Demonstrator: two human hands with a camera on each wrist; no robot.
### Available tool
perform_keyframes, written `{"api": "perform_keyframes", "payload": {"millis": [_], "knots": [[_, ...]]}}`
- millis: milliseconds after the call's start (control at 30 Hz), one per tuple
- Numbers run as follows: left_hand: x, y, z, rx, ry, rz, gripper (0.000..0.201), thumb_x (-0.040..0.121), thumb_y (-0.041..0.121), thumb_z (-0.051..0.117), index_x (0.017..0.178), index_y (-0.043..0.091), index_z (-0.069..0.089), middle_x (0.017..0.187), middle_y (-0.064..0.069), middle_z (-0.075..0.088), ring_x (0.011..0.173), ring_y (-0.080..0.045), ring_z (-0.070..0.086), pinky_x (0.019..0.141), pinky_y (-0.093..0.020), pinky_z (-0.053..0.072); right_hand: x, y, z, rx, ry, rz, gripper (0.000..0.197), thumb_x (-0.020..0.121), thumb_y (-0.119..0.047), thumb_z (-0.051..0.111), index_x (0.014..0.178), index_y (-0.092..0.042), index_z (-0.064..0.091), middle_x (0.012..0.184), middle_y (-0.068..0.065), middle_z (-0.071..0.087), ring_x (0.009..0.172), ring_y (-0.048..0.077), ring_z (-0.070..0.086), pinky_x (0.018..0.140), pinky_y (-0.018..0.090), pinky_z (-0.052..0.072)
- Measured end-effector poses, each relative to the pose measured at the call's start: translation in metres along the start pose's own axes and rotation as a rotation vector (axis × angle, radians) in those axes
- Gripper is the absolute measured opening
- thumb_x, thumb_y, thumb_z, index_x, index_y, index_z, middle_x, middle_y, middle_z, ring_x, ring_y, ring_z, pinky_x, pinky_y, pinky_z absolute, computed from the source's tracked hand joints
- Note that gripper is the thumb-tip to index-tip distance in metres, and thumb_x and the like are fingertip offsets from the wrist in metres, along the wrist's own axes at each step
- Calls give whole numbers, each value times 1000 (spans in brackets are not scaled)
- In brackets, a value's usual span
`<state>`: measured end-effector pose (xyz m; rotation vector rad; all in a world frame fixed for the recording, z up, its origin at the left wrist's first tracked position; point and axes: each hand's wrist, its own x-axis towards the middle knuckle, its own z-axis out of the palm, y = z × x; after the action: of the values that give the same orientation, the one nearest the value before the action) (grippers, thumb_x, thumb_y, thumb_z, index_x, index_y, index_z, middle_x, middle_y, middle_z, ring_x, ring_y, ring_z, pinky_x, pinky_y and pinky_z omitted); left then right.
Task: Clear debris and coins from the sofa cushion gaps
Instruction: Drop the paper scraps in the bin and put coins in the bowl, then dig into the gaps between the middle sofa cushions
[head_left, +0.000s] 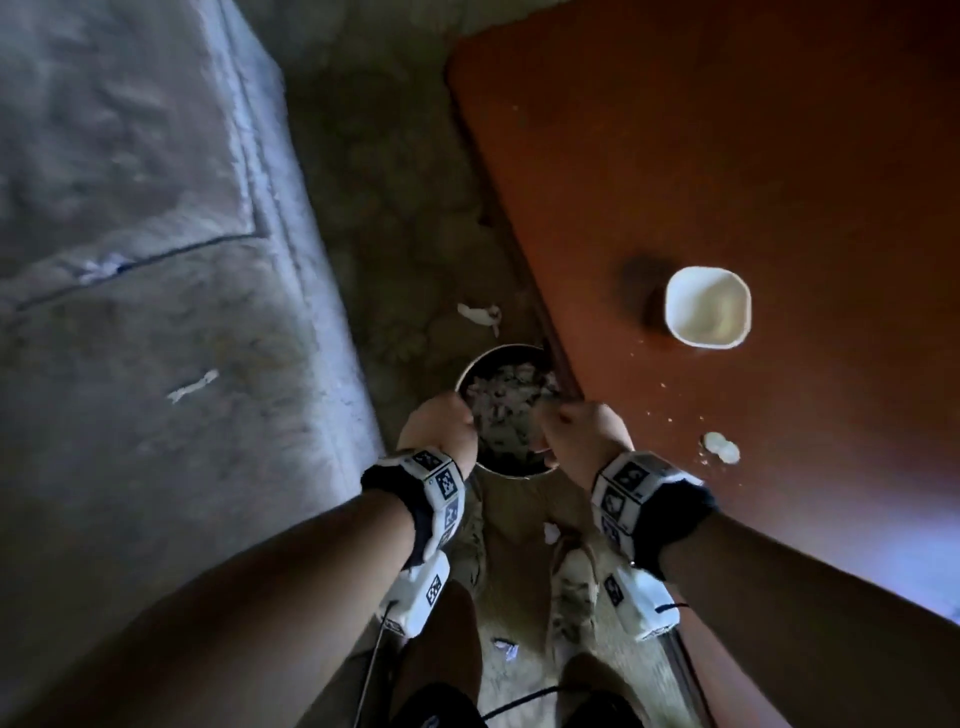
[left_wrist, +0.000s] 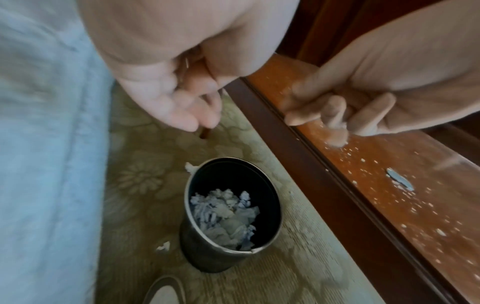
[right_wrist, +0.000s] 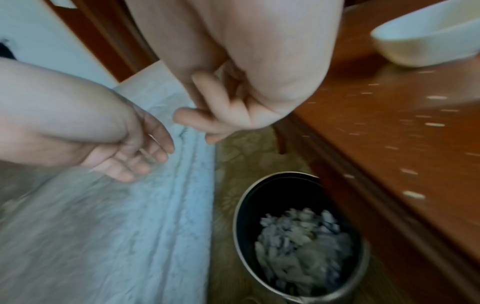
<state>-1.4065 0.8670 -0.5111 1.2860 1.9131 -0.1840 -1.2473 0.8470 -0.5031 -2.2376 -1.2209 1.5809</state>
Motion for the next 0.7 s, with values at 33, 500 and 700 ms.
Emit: {"api": "perform_keyframes", "payload": {"millis": [33, 500, 700], "knots": [[-8, -13, -8, -58, 33, -39, 23, 90, 9, 46, 103, 10, 65, 115, -12, 66, 110, -31, 61, 92, -36, 50, 0, -11, 14, -44, -45, -56, 28, 85, -35, 53, 66, -21, 68, 74, -1, 75, 66, 12, 71, 68, 29, 60], [-167, -284, -10, -664, 326, -661, 12, 85, 8, 44, 89, 17, 51, 89, -8, 58, 79, -29, 59, 71, -40, 52, -90, -112, 244, -648, -581, -616, 14, 88, -29, 56, 80, -20, 62, 78, 2, 69, 79, 24, 66, 79, 40, 56], [-219, -362, 20, -850, 483, -898, 14, 88, 20, 48, 99, 17, 56, 108, -9, 58, 93, -33, 59, 78, -36, 50, -141, -103, 353, -936, -772, -740, 40, 84, -32, 68, 119, -26, 49, 91, -9, 58, 83, 13, 59, 72, 29, 51]]}}
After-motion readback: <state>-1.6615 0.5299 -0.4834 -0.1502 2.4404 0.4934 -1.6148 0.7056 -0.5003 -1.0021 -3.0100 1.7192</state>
